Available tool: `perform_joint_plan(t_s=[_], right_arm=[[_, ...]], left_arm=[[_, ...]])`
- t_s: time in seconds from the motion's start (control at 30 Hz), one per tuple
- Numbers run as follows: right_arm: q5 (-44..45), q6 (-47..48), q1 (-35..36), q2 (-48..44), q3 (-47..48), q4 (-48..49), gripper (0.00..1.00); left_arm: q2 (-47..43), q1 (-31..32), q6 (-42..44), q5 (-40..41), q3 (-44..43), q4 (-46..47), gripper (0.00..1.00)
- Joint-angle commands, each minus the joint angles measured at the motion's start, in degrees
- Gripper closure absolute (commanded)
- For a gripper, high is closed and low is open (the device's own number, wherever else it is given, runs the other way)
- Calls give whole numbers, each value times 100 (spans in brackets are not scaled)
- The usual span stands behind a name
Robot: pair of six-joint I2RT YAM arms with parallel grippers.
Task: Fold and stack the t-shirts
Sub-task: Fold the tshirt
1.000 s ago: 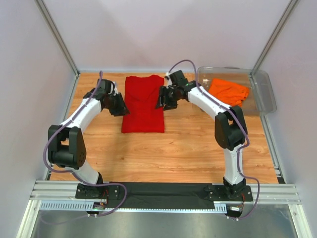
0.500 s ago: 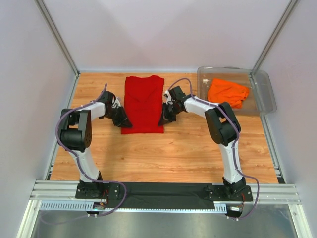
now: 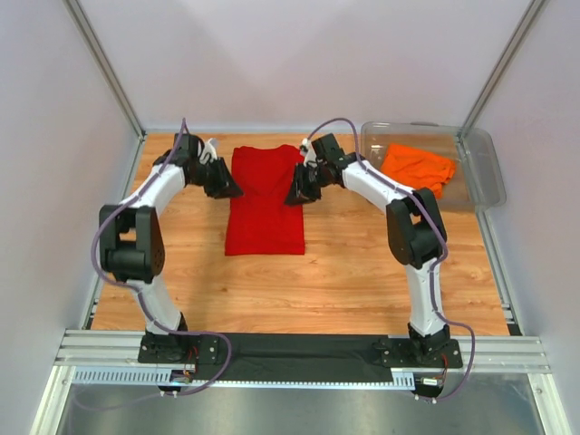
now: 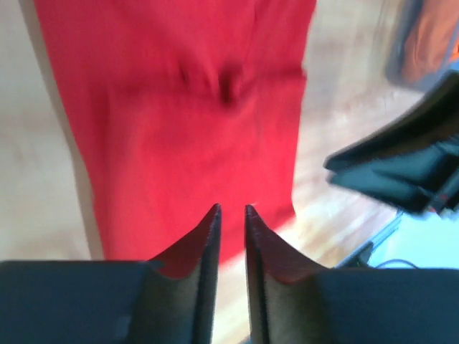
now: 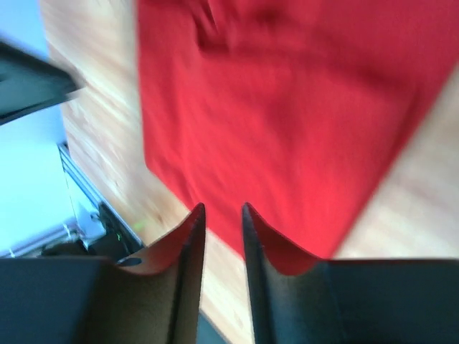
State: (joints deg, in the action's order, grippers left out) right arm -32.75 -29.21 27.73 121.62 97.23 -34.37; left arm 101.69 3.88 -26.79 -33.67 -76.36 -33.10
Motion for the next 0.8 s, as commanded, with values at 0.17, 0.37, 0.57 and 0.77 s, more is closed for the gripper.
perform_joint_plan(t_s=[0.17,0.37,0.57,0.77], right_arm=[[-232,-1068,-452,1661,1254,1046,69],[-74,-895,-830,1909,1026,1126,73],[-12,-551,-1138,1742,1551,451,71],[260,29,-998,856,2066,-1290,45]], left_arm=[[2151,-221,87,159,-1267,515,76],[2232,-353,85,431,-1161,693,75],[1690,-511,578,985,-1592,-229,69],[-460,-406,403,1705,-215,-197,50]])
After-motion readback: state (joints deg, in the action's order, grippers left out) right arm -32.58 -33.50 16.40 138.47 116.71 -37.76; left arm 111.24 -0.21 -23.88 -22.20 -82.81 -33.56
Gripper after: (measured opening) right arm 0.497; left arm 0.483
